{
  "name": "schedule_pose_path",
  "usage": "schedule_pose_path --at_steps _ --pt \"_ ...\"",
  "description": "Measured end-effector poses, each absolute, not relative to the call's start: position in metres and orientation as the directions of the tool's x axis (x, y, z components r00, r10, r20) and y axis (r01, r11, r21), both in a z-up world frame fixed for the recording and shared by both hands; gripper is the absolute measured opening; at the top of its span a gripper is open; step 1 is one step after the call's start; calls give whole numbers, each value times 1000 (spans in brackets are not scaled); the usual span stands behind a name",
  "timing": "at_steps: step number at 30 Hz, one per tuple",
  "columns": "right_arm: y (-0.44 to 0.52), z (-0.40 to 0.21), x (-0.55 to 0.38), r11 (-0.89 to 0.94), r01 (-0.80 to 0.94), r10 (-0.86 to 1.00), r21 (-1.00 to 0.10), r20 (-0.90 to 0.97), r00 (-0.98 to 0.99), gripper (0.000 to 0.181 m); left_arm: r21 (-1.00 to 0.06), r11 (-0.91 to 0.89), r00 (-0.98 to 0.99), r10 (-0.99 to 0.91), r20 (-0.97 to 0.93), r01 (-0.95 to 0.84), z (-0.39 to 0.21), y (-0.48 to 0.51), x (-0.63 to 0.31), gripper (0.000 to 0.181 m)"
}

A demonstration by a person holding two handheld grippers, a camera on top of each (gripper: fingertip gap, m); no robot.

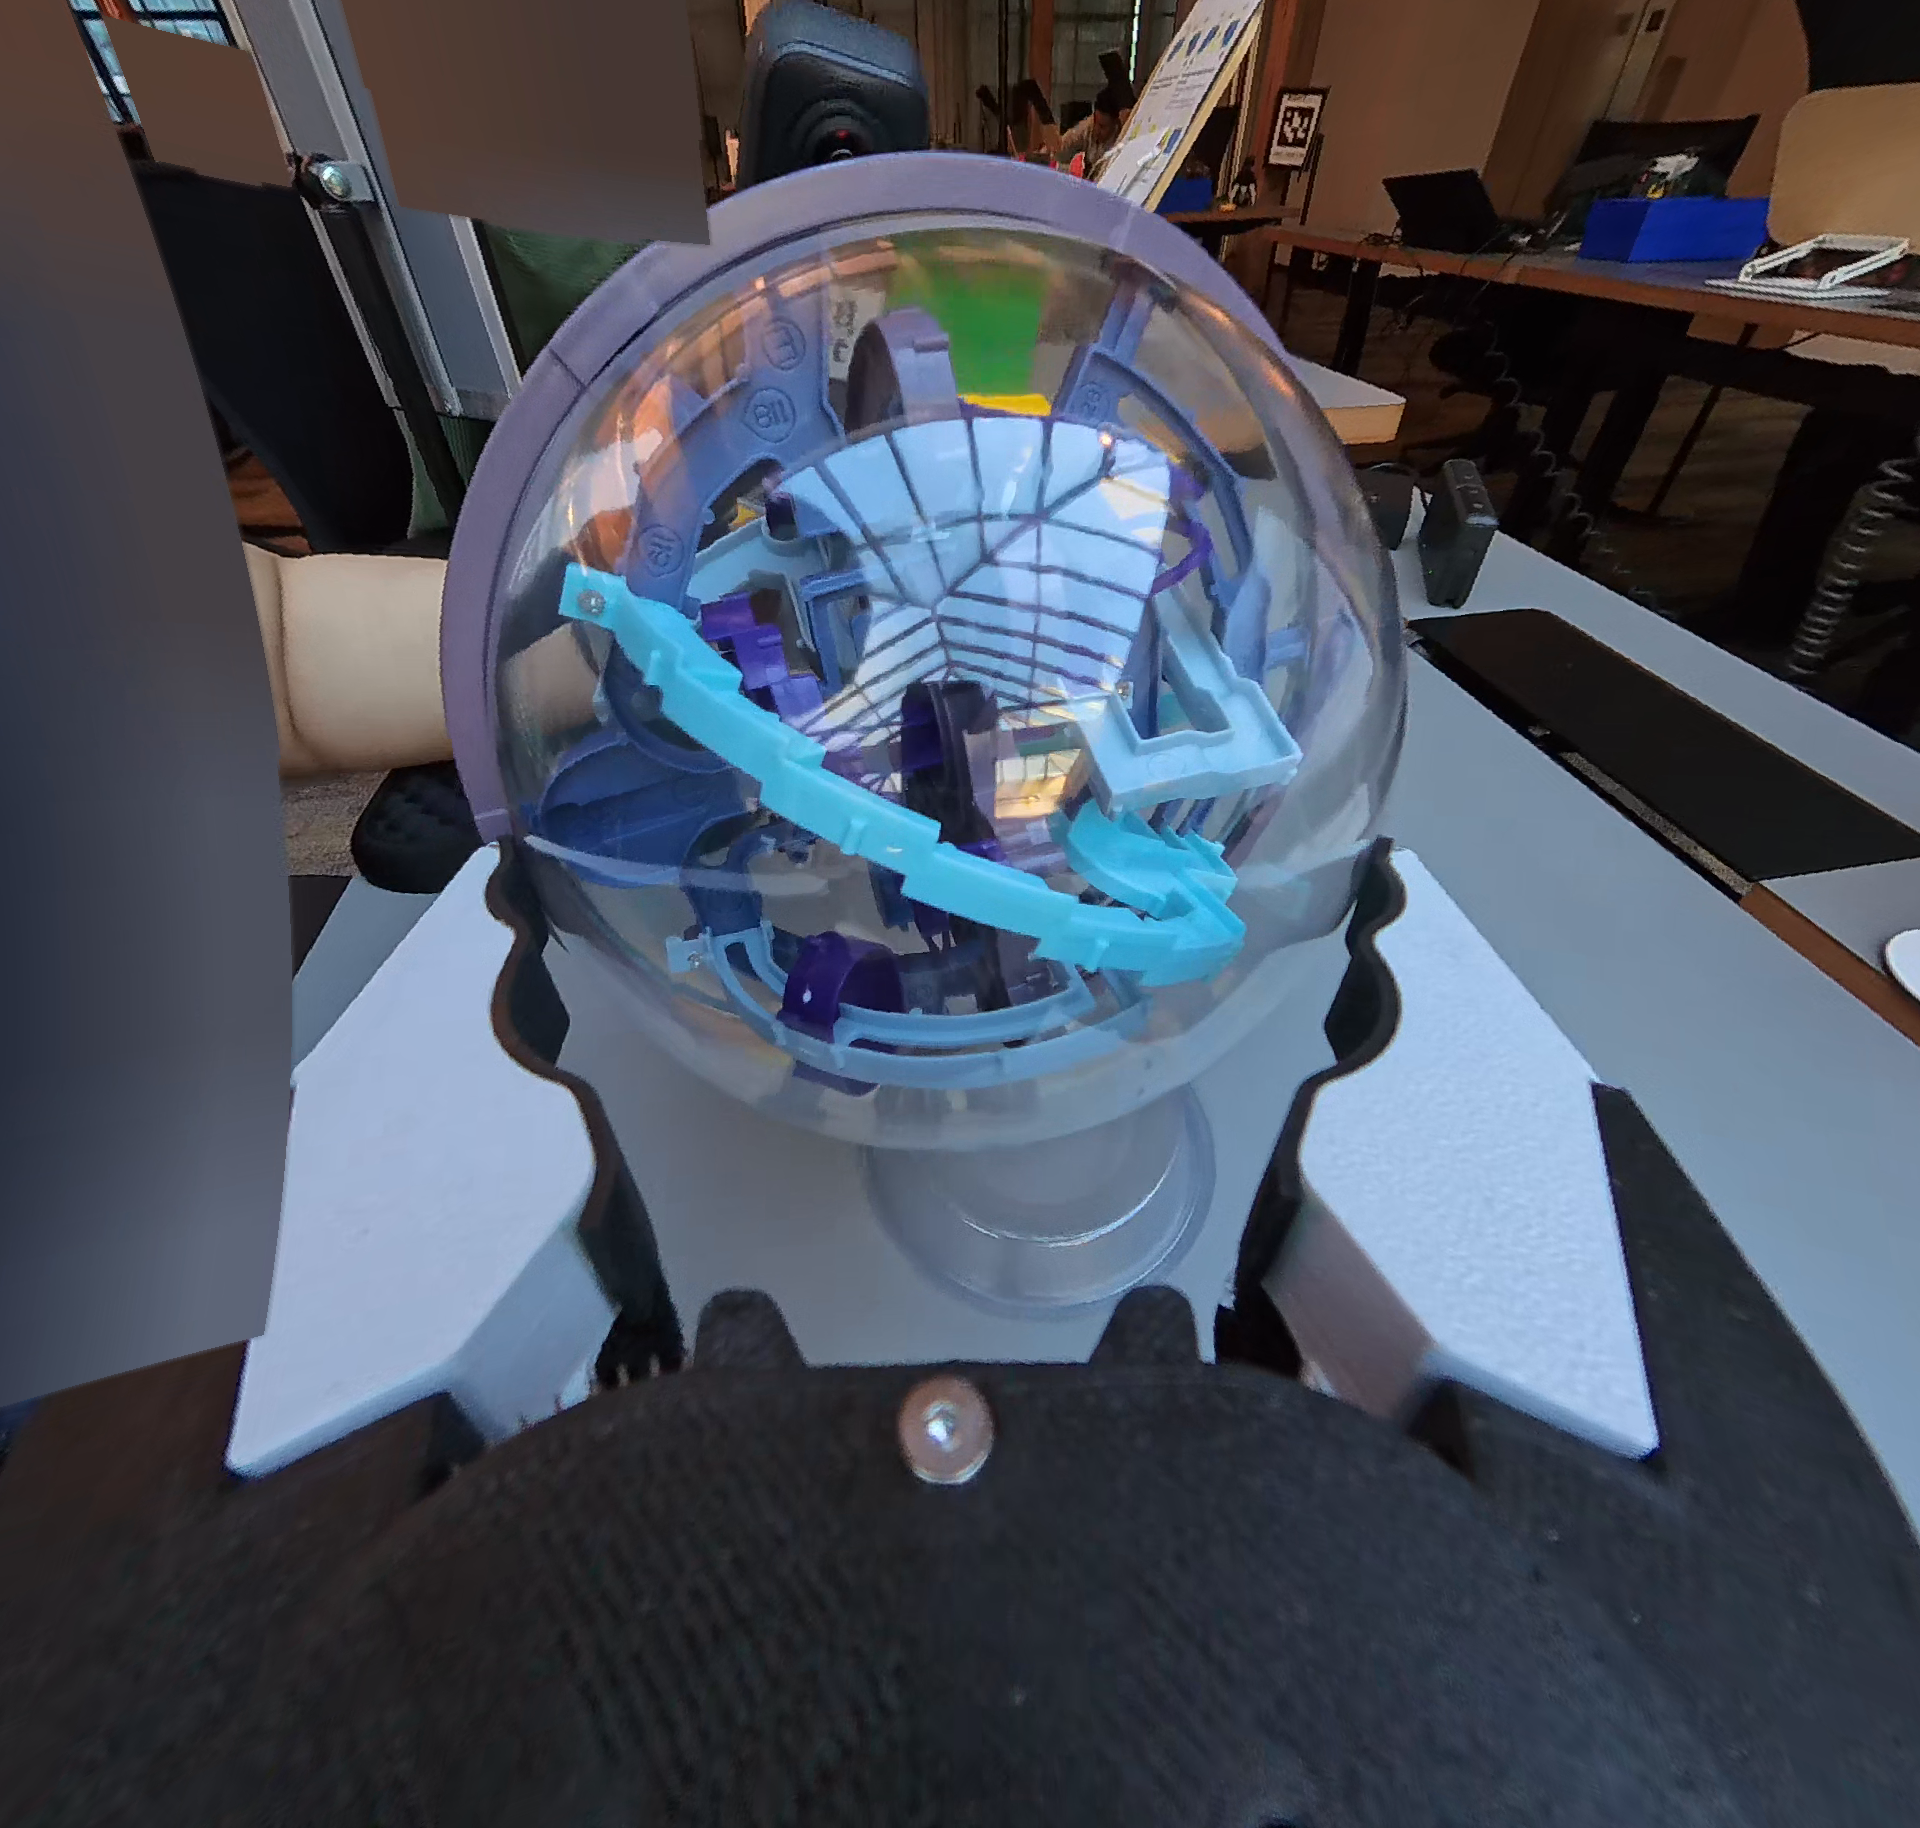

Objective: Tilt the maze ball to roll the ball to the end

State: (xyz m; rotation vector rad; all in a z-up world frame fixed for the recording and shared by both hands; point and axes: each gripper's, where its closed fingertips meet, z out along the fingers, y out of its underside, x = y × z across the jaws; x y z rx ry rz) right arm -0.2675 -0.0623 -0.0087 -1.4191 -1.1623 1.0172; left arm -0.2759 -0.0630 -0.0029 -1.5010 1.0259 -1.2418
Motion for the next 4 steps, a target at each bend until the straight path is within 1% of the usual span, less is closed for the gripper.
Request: schedule_pose_path --at_steps 4 --pt "-62 -3 -266 -27 108 981 -994 -6 192 150 -972 -230 147 -964 222 -43 3 -62 -274 158"
